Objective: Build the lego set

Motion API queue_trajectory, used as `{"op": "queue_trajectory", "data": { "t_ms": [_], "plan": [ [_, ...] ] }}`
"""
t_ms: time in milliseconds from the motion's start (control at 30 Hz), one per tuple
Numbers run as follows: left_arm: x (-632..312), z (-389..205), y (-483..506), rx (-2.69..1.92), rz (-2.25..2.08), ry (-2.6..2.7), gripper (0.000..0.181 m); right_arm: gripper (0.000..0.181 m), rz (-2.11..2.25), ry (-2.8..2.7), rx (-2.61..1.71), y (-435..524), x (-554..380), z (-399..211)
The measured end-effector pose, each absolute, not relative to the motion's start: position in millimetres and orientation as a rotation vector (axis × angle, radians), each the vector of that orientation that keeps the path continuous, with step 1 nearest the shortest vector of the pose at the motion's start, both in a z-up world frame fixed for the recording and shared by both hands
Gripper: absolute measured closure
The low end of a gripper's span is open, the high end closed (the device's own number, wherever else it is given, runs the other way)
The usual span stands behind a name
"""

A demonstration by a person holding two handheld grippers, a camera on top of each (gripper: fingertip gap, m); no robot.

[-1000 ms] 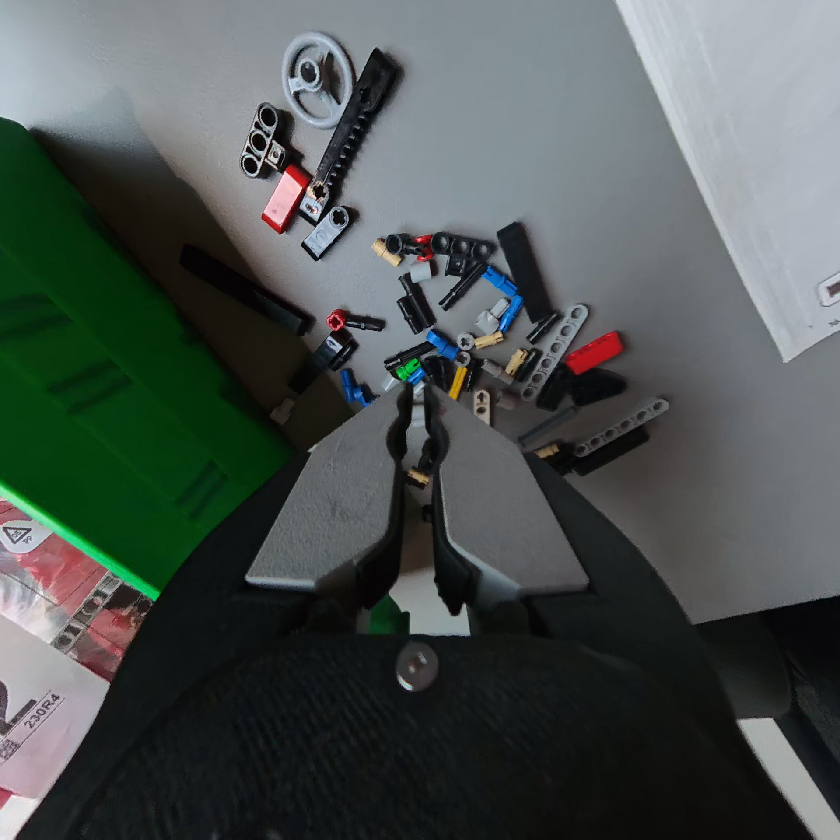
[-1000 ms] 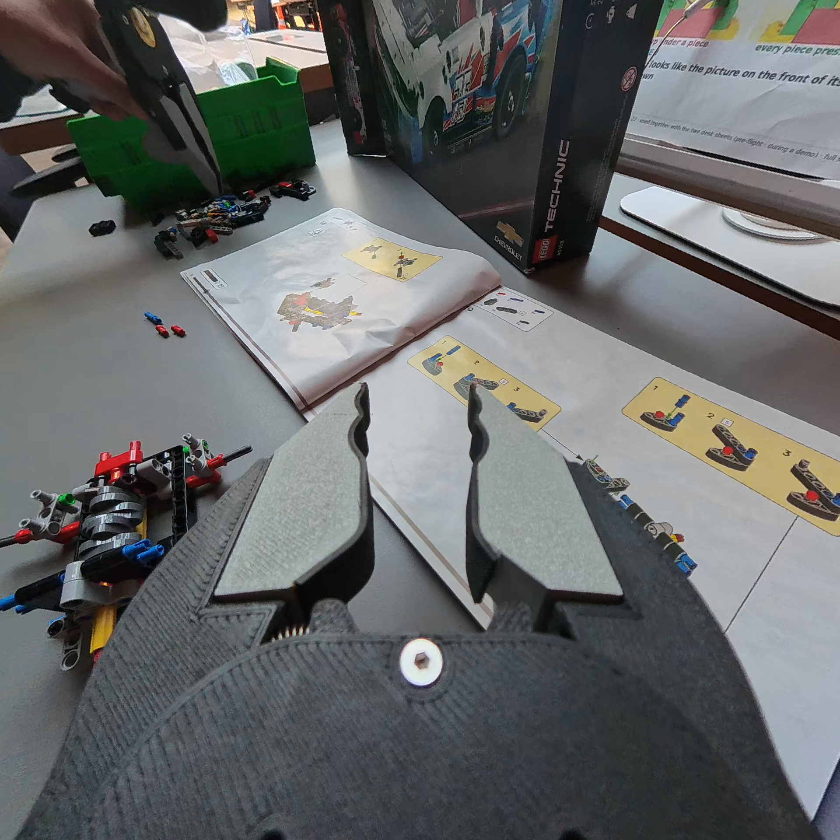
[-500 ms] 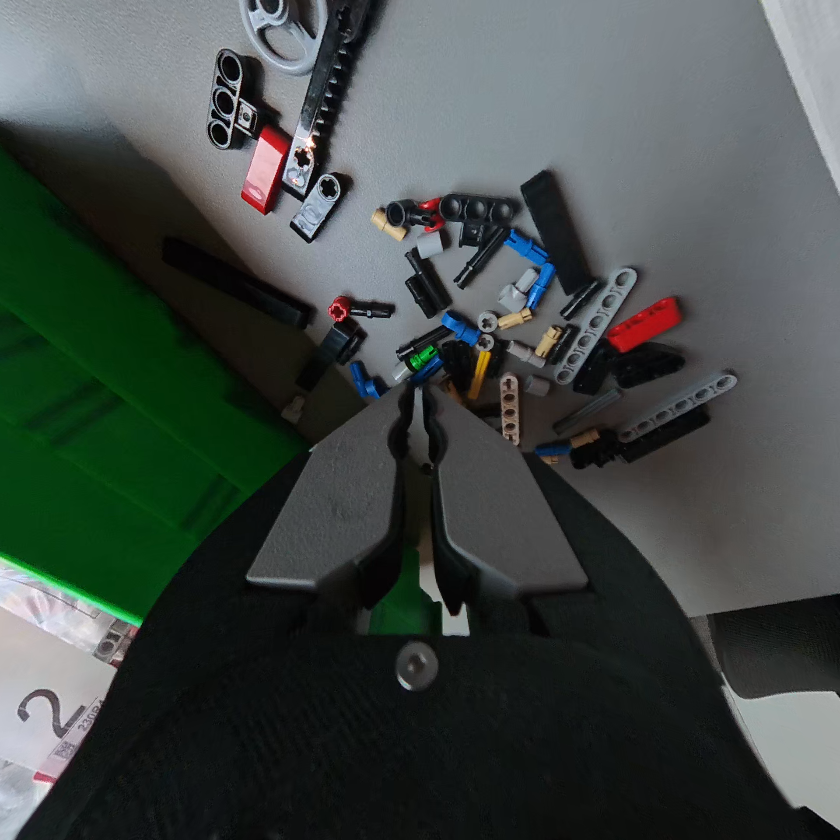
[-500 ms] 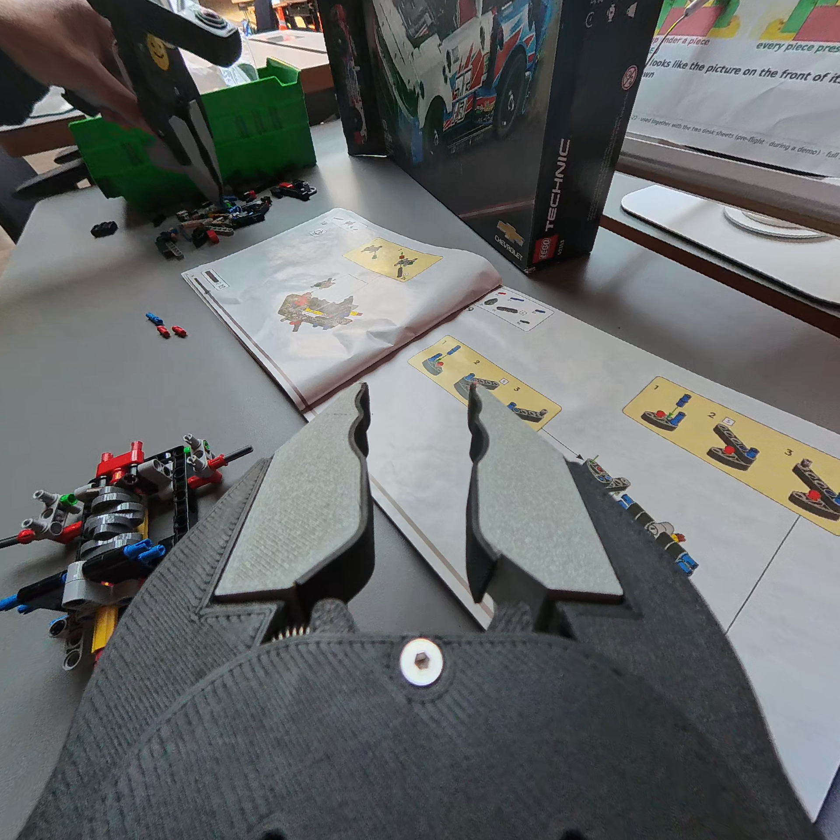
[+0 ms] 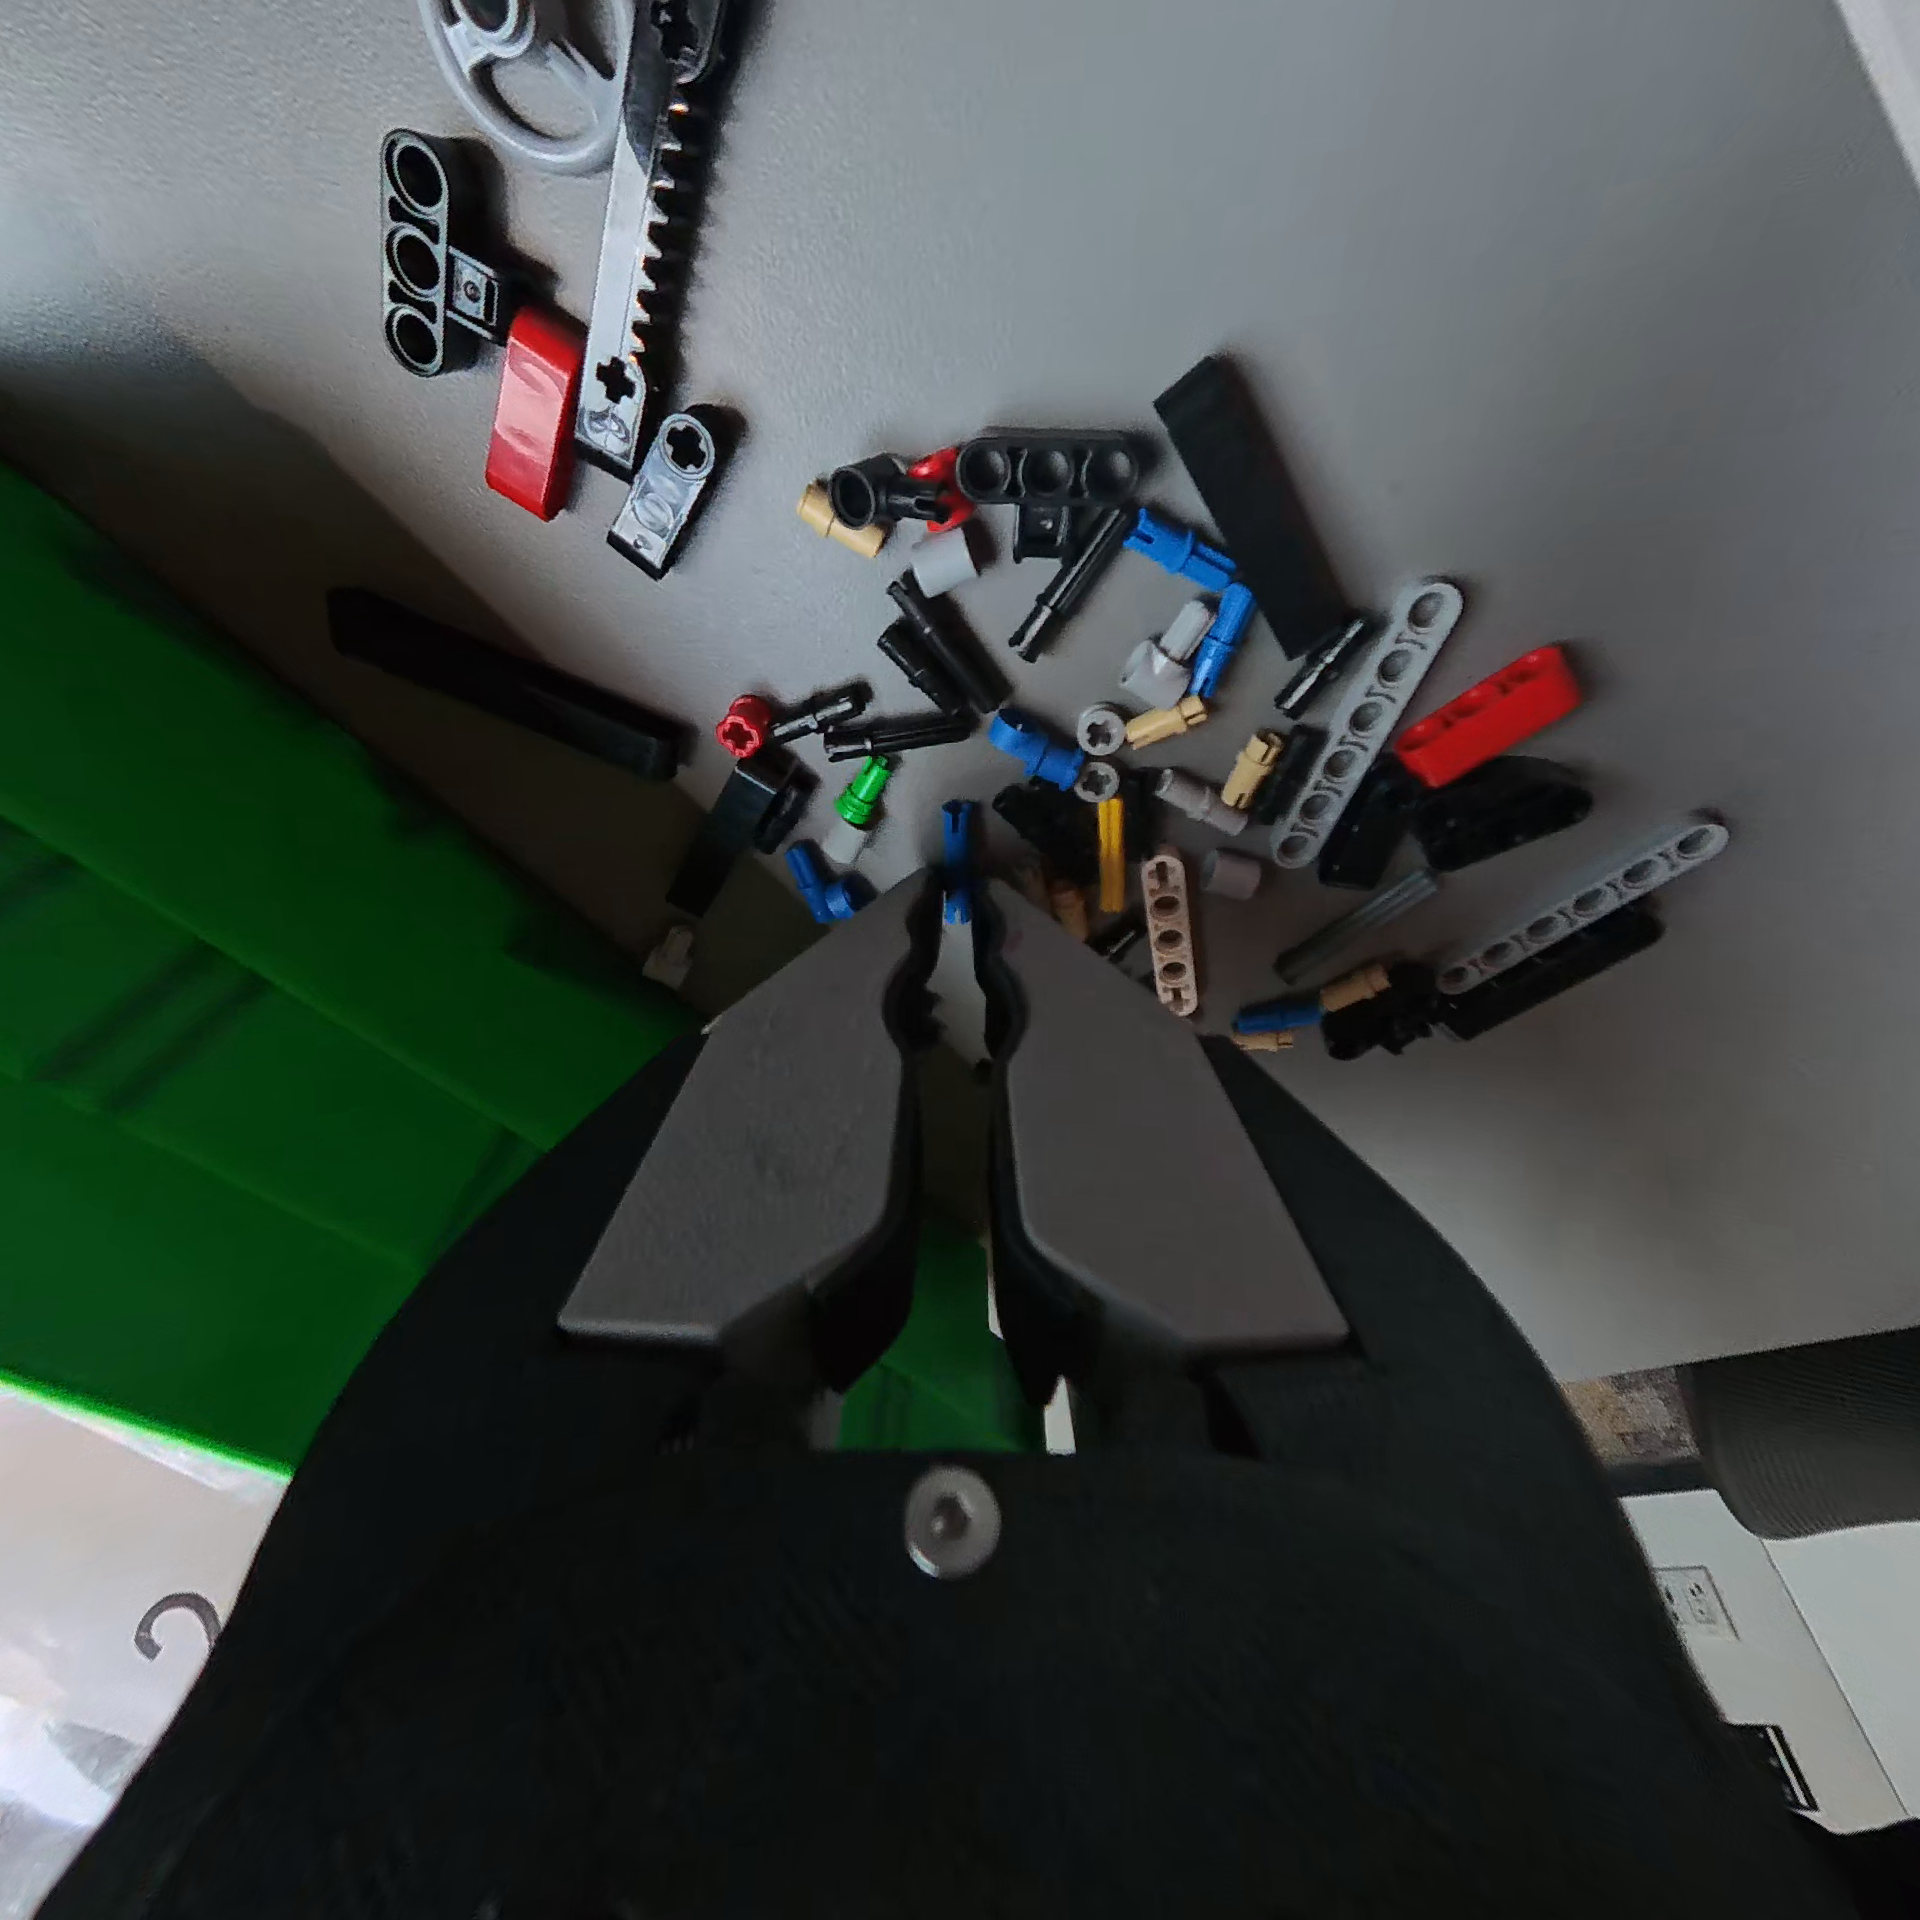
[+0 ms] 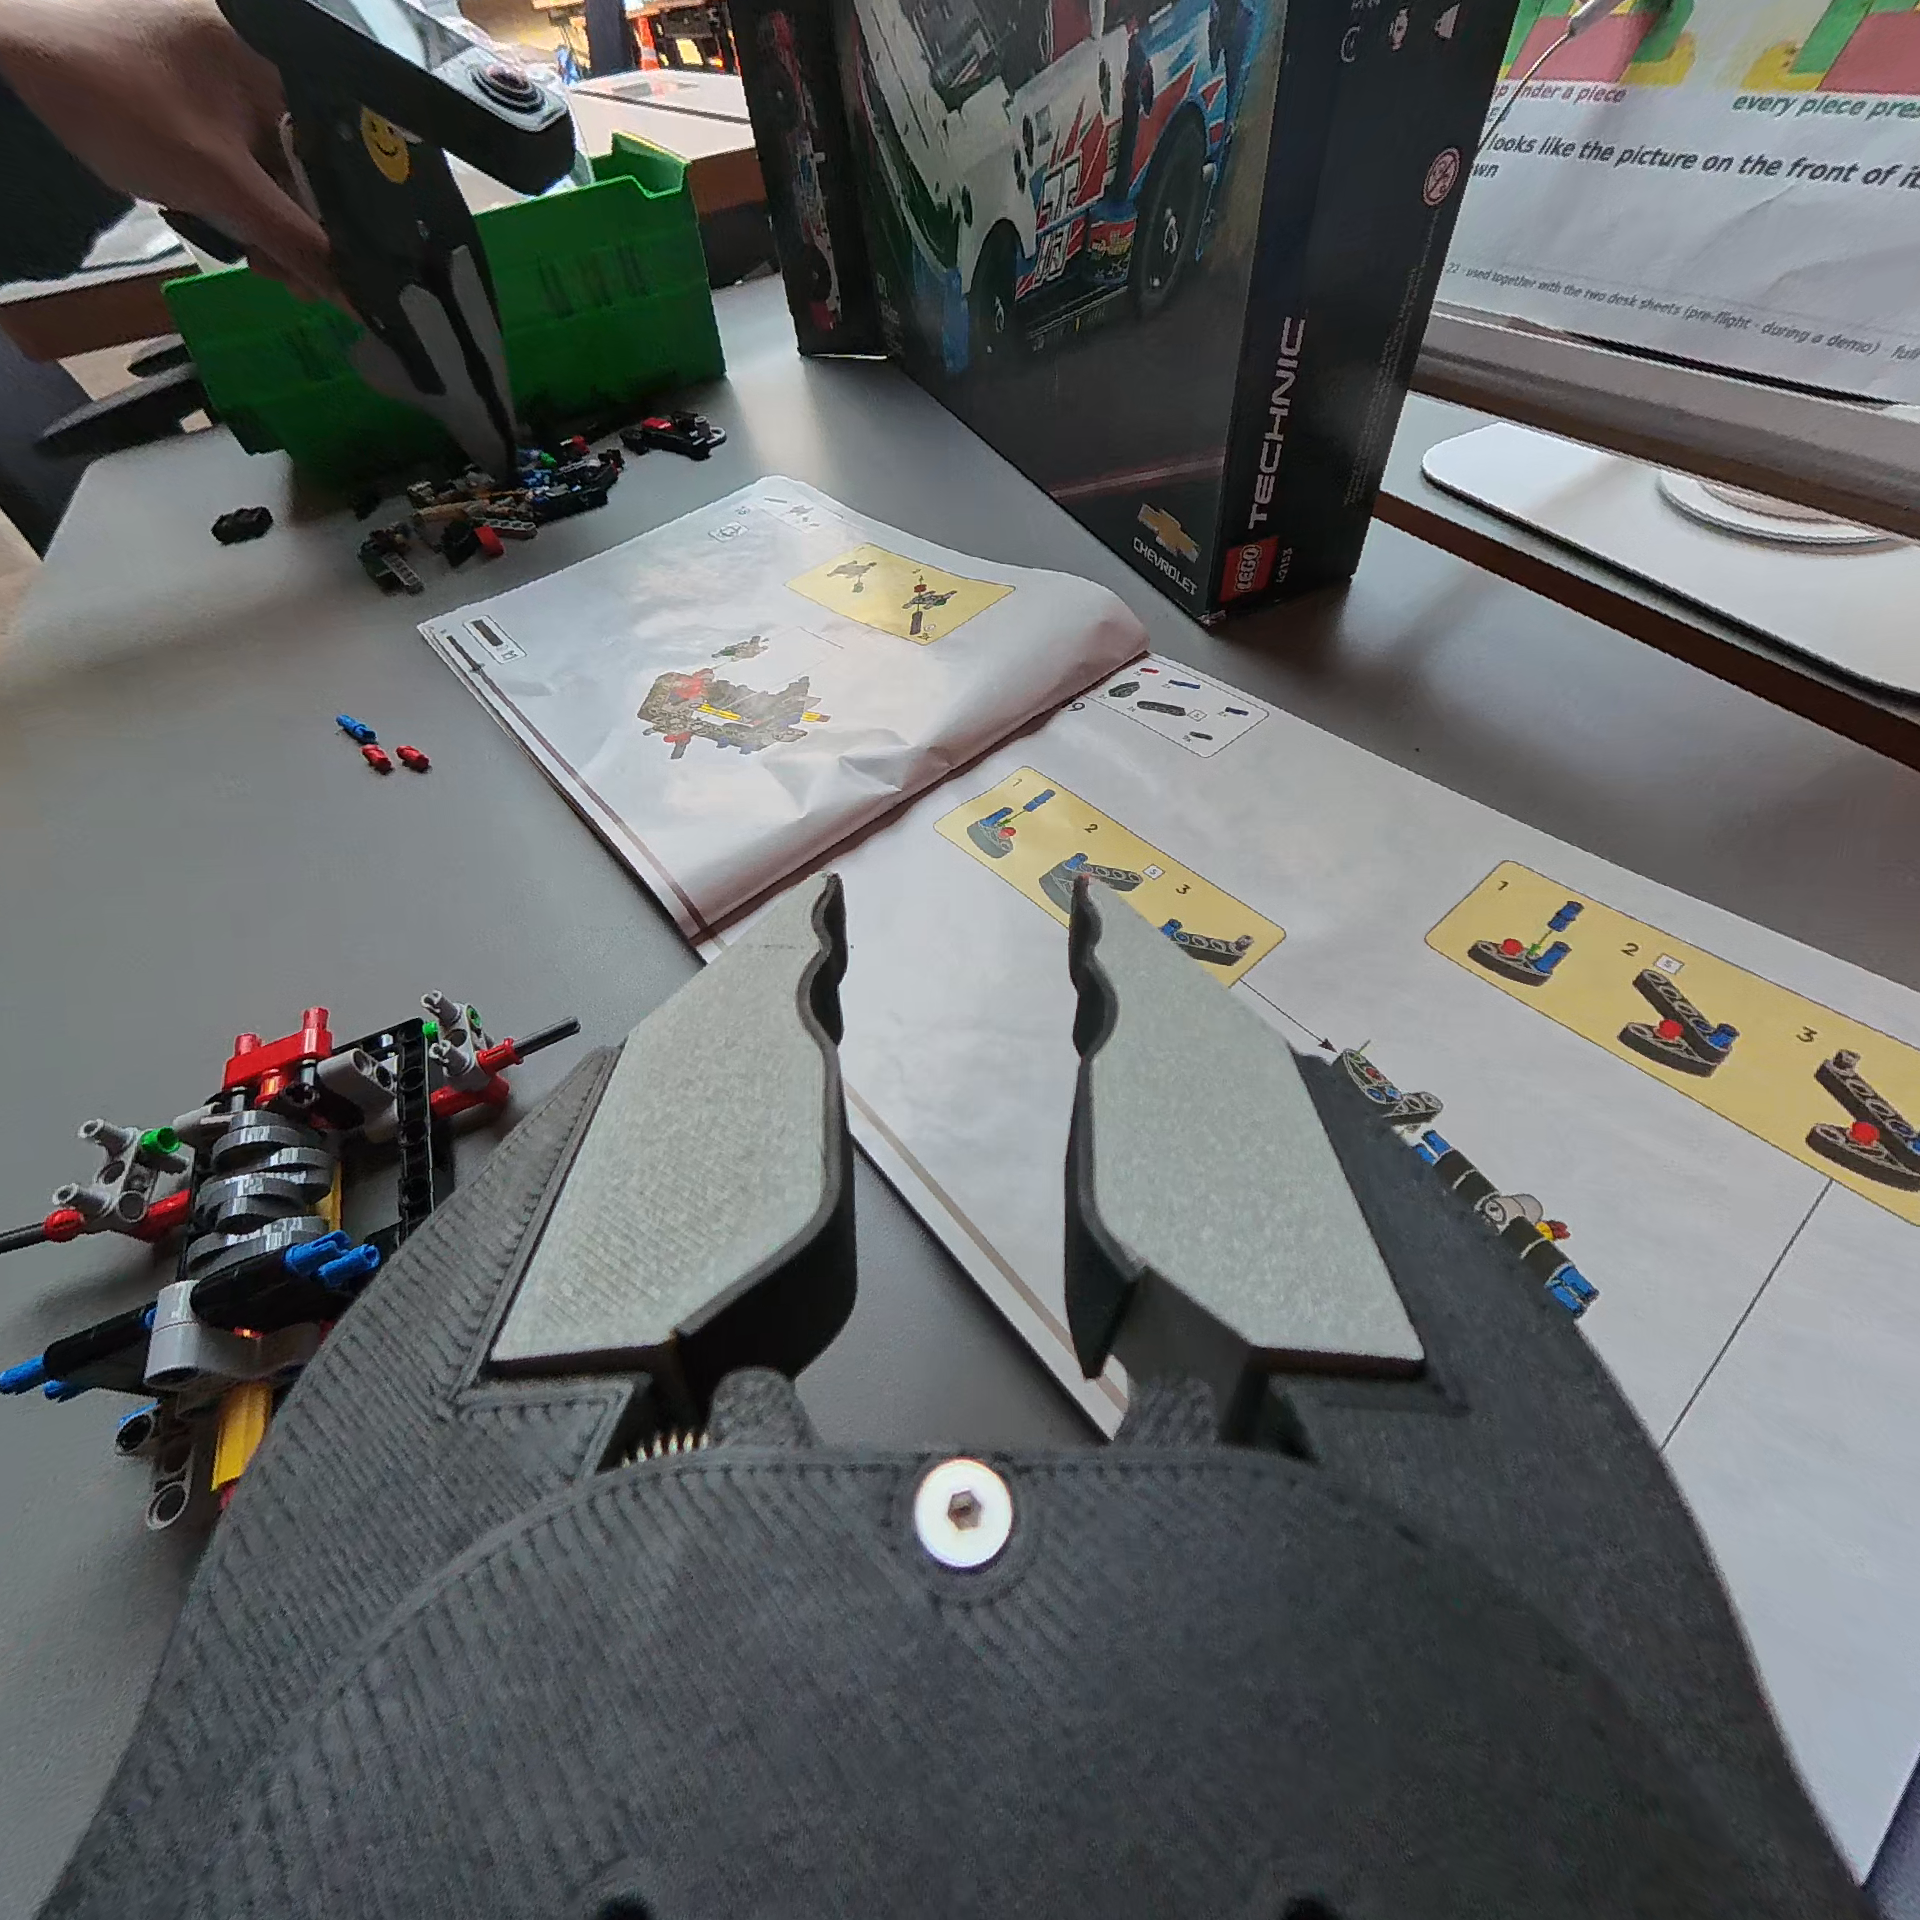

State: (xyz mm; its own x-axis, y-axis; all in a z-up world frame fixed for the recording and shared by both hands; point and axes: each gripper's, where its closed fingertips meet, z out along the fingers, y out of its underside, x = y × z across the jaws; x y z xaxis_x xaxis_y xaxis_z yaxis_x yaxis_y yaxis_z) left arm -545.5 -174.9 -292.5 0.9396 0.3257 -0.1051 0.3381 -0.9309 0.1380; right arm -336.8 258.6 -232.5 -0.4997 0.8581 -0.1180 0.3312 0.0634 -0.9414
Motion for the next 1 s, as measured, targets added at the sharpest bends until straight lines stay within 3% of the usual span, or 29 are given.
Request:
{"op": "queue_trajectory", "data": {
  "t_ms": [267, 500, 700, 1000],
  "plan": [
    [-544, -254, -170, 2.973, -0.315, 0.507, 0.178, 0.140, 1.445, -1.867, -1.187, 259, -337, -233],
    [-461, -217, -90, 3.226, -0.346, 0.159, 0.178, 0.140, 1.442, -1.868, -1.183, 259, -337, -233],
    [-373, -244, -42, 3.326, -0.126, -0.037, 0.178, 0.140, 1.441, -1.875, -1.175, 257, -336, -233],
    [-339, -277, -28, 3.281, -0.067, -0.139, 0.178, 0.141, 1.438, -1.880, -1.170, 256, -336, -233]
  ]
}}
